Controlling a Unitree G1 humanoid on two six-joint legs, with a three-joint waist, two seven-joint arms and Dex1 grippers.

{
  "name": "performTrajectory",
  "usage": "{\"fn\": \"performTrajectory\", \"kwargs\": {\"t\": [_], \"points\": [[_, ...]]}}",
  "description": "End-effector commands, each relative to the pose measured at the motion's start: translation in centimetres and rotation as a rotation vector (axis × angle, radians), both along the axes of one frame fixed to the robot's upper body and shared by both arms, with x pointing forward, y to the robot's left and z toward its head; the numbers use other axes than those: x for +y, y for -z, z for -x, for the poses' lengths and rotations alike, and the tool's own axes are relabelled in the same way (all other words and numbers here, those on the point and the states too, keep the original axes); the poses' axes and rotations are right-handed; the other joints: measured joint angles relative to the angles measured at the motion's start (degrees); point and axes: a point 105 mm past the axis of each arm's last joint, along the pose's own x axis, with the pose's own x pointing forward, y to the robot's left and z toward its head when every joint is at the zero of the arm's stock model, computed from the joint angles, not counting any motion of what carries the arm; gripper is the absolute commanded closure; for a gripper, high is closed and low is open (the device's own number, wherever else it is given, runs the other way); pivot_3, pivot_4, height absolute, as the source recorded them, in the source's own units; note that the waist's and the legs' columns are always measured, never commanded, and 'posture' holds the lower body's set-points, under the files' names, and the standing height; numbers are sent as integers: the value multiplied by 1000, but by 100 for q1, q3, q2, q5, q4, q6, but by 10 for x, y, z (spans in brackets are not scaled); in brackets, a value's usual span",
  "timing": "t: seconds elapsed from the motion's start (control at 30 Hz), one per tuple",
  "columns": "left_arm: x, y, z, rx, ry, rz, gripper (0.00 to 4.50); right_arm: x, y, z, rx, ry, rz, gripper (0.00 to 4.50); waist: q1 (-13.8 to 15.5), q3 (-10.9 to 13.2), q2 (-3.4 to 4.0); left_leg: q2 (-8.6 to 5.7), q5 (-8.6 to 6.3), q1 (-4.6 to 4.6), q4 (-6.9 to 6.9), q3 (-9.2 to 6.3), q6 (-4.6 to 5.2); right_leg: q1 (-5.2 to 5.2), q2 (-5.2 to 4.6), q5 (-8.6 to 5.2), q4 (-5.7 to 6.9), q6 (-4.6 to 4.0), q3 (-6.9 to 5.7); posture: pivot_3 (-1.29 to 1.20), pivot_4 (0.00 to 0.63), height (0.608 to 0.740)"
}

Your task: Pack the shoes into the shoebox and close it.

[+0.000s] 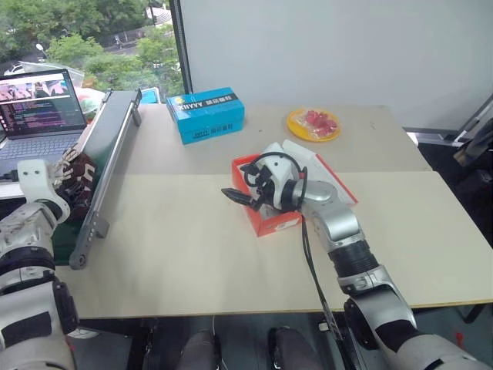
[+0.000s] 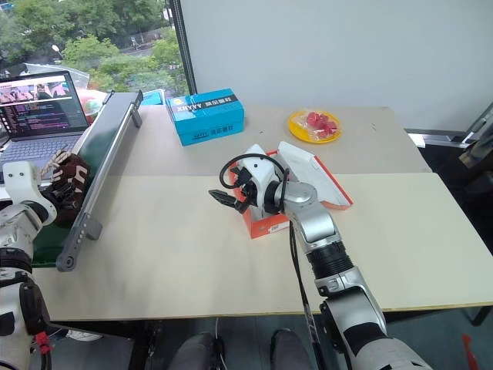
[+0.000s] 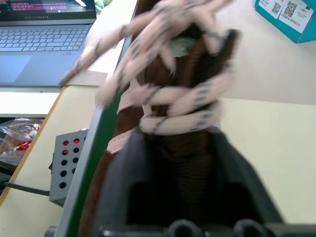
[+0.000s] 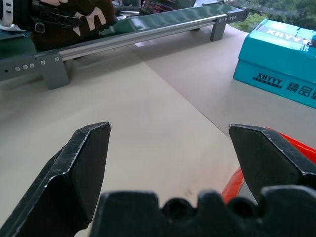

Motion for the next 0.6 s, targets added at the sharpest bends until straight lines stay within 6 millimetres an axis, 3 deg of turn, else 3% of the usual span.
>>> {"fn": "performTrajectory", "kwargs": {"t": [0.03,0.13,0.23,0.47,0.6], "points": [[11,-36,3,-105,-46,-38,3987,2,-15,3,-39,-11,-28,0,0,0,0,0,0,-6,0,-1,0,-5,-1,0,1,0,0,0,150,740],[16,-64,9,-179,-68,-71,3987,1,-14,3,-33,-18,-18,0,-3,3,-20,2,0,-17,0,-5,0,-10,1,0,4,0,-4,0,150,740],[1,-83,6,-223,-20,-87,3987,-4,-15,0,-42,3,-5,0,-4,3,-36,2,0,-38,5,-12,0,-21,0,1,17,0,-9,0,150,740],[-66,-121,-9,-311,171,-109,3987,-22,-45,-14,-84,84,-78,0,27,4,-37,-3,1,-42,12,-18,-1,-21,-4,1,27,2,-13,0,150,740],[-115,-129,-22,-341,309,-73,3987,-34,-73,-20,-87,132,-226,0,21,4,-38,-3,1,-43,11,-20,-2,-21,0,1,28,2,-12,0,150,740]]}}
